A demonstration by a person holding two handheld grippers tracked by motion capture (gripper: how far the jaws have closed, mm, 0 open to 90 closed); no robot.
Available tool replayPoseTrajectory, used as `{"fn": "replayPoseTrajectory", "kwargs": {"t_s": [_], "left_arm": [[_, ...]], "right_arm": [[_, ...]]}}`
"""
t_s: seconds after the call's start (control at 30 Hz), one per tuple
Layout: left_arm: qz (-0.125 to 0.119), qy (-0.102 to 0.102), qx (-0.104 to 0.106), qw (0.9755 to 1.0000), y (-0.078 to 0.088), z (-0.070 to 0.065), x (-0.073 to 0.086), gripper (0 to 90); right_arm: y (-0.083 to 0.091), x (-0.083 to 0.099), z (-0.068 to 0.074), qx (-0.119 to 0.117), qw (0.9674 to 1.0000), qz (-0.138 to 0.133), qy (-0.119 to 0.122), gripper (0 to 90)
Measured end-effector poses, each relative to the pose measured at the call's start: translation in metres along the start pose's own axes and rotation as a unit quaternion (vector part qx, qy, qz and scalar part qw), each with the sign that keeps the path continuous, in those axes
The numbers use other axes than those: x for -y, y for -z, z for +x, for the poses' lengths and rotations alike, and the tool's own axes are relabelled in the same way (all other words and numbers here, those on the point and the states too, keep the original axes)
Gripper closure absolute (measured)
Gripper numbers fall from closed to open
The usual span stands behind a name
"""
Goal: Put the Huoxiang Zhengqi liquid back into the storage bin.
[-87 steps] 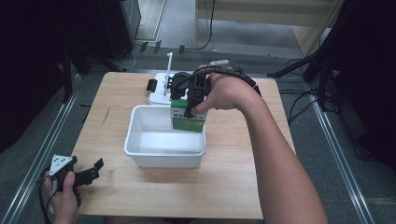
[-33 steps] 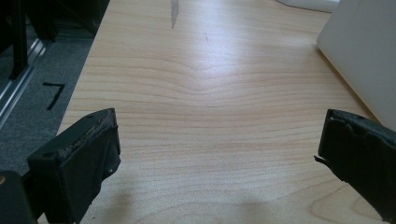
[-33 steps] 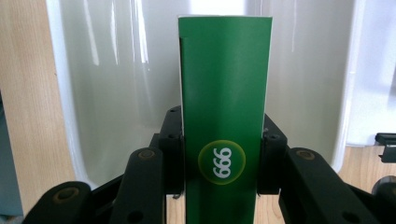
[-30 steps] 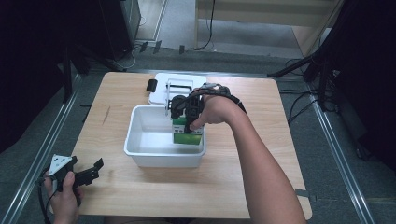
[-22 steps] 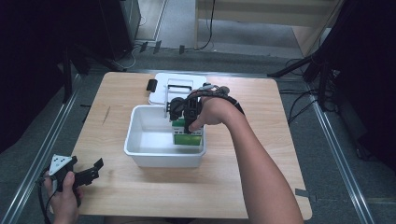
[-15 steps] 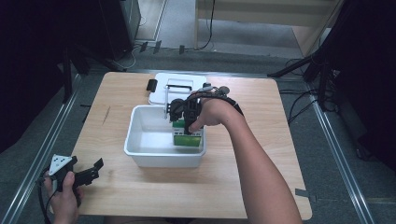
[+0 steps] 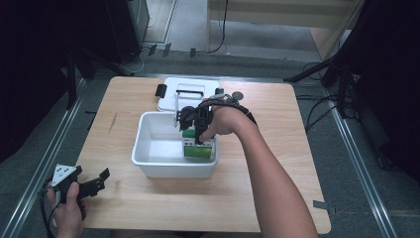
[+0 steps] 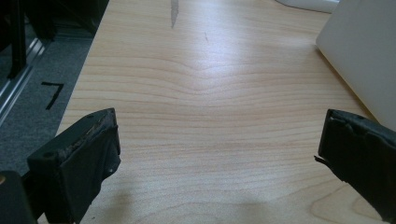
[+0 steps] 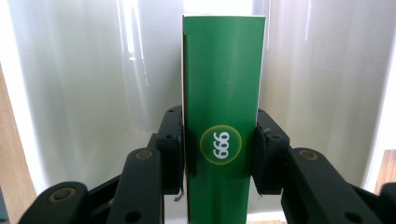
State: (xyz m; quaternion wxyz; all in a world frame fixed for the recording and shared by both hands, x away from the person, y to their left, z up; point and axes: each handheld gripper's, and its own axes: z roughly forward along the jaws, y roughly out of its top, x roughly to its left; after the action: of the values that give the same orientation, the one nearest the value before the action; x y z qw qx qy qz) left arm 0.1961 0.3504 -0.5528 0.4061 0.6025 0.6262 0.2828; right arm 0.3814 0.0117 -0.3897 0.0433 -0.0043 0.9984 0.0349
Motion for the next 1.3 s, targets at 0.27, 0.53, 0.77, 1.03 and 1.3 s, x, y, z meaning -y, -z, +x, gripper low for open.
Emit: {"fn": "replayPoseTrajectory", "kwargs": {"t_s": [0.27,0.53,0.77,1.03,1.3], "left_arm": [[0.001,-0.001,0.0,1.0,0.0,0.0,0.0,0.0],[0.001,-0.002,0.0,1.0,0.0,0.0,0.0,0.0],[0.001,0.001,0.001,1.0,0.0,0.0,0.0,0.0],[0.0,0.001,0.002,1.0,0.0,0.0,0.0,0.0],[0.0,-0.001,0.001,1.0,0.0,0.0,0.0,0.0]], "right_arm": [[0.013,0.004,-0.001,0.007,0.9994,-0.026,-0.024,54.5],[0.029,0.009,-0.001,0.017,0.9954,-0.06,-0.072,39.1],[0.046,0.017,-0.007,0.014,0.9863,-0.097,-0.133,31.1],[0.062,0.037,-0.01,0.028,0.9709,-0.104,-0.214,17.5],[0.064,0.067,-0.018,0.06,0.9391,-0.159,-0.298,14.6]]}}
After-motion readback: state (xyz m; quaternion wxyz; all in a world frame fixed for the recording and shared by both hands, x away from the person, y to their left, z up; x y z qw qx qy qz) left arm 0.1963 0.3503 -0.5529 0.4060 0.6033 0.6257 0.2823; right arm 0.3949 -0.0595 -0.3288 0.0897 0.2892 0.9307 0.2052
